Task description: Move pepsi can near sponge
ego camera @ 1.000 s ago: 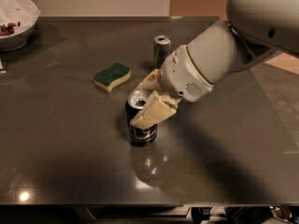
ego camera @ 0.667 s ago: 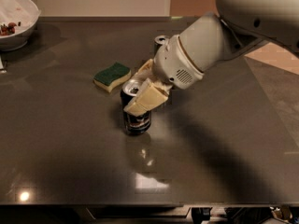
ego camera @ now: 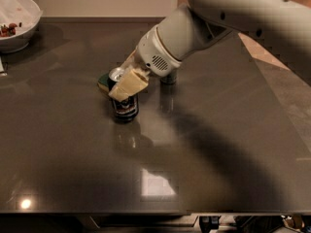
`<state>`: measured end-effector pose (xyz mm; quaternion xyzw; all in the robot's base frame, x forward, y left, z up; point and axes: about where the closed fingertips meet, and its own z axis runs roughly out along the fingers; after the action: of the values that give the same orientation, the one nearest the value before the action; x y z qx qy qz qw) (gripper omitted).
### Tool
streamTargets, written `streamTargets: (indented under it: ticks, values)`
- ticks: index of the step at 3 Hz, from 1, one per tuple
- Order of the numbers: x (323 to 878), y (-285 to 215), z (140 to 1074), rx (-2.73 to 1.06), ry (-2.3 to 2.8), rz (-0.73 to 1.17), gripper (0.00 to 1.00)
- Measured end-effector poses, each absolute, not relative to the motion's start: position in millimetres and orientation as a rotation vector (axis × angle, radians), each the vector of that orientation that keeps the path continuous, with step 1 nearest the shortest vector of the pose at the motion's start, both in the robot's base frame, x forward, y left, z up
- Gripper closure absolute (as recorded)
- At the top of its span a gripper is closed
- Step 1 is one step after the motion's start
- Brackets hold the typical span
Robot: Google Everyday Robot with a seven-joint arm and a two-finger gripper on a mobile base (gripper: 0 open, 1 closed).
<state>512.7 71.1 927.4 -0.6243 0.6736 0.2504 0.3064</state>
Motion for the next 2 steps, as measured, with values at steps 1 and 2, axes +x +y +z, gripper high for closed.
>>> streamTargets:
  ticks: [1,2]
  values:
    - [534.1,87.9,923.6,-1.610,1.831,0.618,0.81]
    - [545.3,95.5,917.5,-1.583,1.862,0.577,0.58]
